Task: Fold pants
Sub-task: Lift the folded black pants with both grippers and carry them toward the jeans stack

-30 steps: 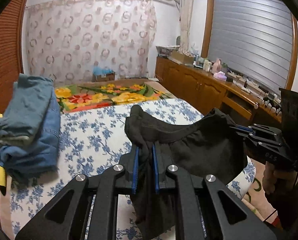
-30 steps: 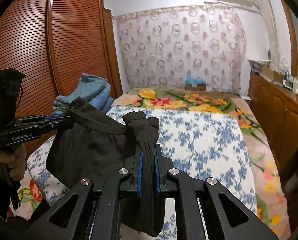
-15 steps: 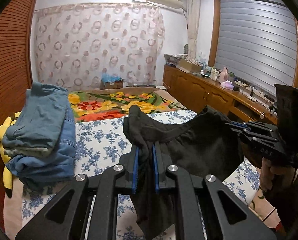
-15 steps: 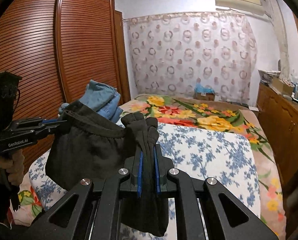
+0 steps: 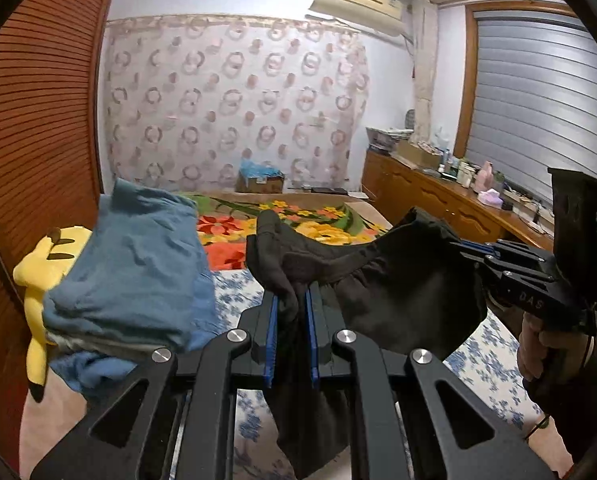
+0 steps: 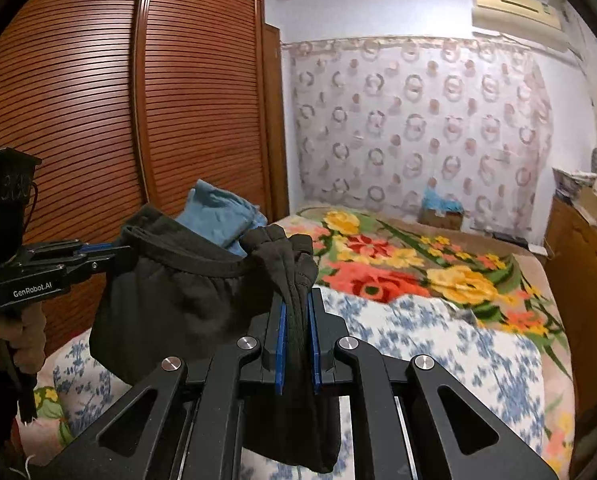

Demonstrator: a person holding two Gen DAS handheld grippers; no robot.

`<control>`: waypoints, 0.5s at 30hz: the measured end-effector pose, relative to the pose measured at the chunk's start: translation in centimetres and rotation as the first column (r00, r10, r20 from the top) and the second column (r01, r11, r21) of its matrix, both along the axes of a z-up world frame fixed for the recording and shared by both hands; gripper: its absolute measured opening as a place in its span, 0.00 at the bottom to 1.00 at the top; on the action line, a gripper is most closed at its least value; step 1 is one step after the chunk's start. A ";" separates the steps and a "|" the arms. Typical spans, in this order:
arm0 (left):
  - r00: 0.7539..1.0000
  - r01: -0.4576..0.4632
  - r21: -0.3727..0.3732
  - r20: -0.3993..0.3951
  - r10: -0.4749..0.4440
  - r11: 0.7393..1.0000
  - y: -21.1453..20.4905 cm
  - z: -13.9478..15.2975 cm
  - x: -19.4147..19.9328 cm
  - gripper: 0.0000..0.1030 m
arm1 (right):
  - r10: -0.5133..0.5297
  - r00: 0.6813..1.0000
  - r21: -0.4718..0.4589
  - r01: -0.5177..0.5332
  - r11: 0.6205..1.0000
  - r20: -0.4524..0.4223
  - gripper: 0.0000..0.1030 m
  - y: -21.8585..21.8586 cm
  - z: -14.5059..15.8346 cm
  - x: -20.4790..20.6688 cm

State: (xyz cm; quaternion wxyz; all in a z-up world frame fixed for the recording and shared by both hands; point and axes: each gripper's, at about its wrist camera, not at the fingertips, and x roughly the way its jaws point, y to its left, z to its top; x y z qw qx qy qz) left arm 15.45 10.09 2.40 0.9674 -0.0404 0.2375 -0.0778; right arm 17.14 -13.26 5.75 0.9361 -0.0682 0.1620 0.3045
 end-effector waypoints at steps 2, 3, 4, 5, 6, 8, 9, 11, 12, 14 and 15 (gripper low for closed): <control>1.000 -0.012 0.002 0.005 0.012 1.000 0.8 0.2 0.6 0.13 | 0.012 1.000 -0.002 -0.012 1.000 0.003 0.09 0.5 0.0 1.2; 1.000 -0.019 0.002 0.008 0.019 1.000 1.1 0.4 1.1 0.13 | 0.017 1.000 -0.004 -0.017 1.000 0.005 0.09 0.8 0.0 2.0; 1.000 -0.026 0.001 0.010 0.026 1.000 1.5 0.5 1.4 0.13 | 0.024 1.000 -0.006 -0.024 1.000 0.008 0.09 1.0 0.1 2.6; 0.999 -0.035 0.000 0.013 0.035 0.999 2.1 0.7 2.0 0.13 | 0.032 0.999 -0.008 -0.032 0.999 0.011 0.09 1.3 0.2 3.3; 0.999 -0.041 0.000 0.015 0.041 0.999 2.3 0.9 2.2 0.13 | 0.040 0.999 -0.010 -0.040 0.999 0.016 0.09 1.5 0.4 4.0; 0.998 -0.057 0.006 0.023 0.056 0.998 3.1 1.3 3.1 0.13 | 0.055 0.998 -0.013 -0.055 0.998 0.025 0.09 2.2 0.8 5.6; 0.998 -0.061 0.007 0.027 0.061 0.998 3.3 1.5 3.3 0.13 | 0.064 0.998 -0.014 -0.063 0.998 0.031 0.09 2.4 1.1 6.5; 0.997 -0.073 0.006 0.037 0.072 0.997 4.2 1.9 3.9 0.13 | 0.074 0.996 -0.012 -0.074 0.997 0.041 0.09 2.7 1.3 7.8; 0.996 -0.080 0.008 0.042 0.079 0.997 4.6 2.1 4.2 0.13 | 0.077 0.996 -0.008 -0.076 0.997 0.047 0.09 3.0 1.5 8.7; 0.994 -0.095 0.017 0.049 0.094 0.995 5.2 2.5 4.7 0.13 | 0.086 0.995 0.000 -0.086 0.996 0.053 0.09 3.5 1.8 10.0; 0.993 -0.104 0.021 0.052 0.103 0.994 5.5 2.6 4.9 0.13 | 0.090 0.994 0.007 -0.090 0.996 0.059 0.09 3.8 2.1 10.9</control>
